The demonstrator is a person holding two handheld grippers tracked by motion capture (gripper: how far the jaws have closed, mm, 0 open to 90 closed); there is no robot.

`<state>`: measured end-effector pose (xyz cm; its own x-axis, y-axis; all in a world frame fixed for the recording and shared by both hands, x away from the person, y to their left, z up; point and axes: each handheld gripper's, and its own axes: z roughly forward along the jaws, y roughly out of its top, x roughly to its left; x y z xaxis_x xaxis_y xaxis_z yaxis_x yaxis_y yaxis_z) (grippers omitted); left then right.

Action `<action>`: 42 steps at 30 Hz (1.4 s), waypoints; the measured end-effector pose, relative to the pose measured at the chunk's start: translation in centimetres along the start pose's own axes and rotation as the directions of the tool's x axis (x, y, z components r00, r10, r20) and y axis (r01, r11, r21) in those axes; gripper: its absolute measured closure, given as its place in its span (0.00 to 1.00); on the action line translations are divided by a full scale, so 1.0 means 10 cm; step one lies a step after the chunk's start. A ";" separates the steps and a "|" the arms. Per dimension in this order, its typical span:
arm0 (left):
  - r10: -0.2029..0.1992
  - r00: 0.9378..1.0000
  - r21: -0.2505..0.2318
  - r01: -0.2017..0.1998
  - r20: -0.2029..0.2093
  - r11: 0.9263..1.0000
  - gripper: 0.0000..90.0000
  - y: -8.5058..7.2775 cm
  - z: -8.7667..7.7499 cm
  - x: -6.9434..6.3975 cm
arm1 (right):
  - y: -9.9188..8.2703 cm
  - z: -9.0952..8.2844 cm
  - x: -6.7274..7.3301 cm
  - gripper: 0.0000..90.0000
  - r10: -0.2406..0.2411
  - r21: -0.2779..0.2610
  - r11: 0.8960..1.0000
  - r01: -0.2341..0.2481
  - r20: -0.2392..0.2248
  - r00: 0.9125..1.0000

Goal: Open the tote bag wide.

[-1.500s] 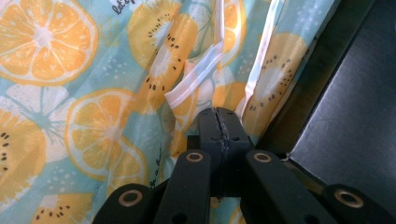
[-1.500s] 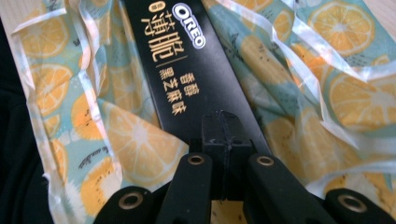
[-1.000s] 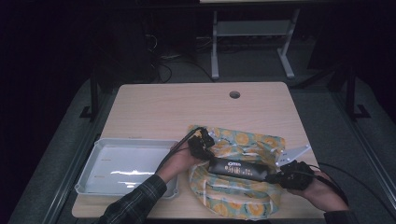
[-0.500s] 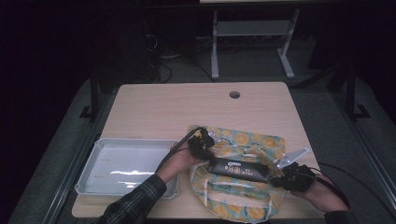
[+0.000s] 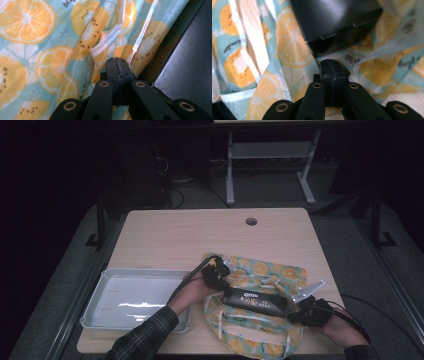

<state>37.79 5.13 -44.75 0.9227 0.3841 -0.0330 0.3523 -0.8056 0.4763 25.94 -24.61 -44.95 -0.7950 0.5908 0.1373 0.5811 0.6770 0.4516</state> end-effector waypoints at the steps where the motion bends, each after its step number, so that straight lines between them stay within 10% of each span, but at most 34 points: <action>1: -0.004 1.000 0.000 0.004 -0.001 1.000 1.00 0.01 0.01 0.02 | 0.01 0.01 0.02 0.99 -0.008 0.000 1.000 0.008 -0.006 1.000; 13: -0.031 0.999 -0.019 0.031 0.011 0.999 0.95 0.08 0.01 0.18 | 0.07 0.05 0.15 0.99 -0.049 -0.006 0.999 0.049 -0.041 0.998; 27: -0.054 0.996 -0.184 0.065 0.065 0.981 0.72 0.11 -0.56 0.16 | 0.16 -0.37 0.15 0.73 -0.031 -0.141 0.990 0.027 -0.022 0.999; 42: -0.017 0.993 -0.165 0.035 0.113 0.986 0.52 -0.42 -0.98 0.04 | 0.48 -0.42 0.21 0.56 -0.116 -0.205 0.973 0.107 -0.032 0.993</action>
<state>35.18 13.08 -38.14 0.9284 0.3442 -0.1401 0.3543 -0.7062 0.6130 26.40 -21.95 -38.79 -0.8620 0.4942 0.1125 0.4451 0.6320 0.6344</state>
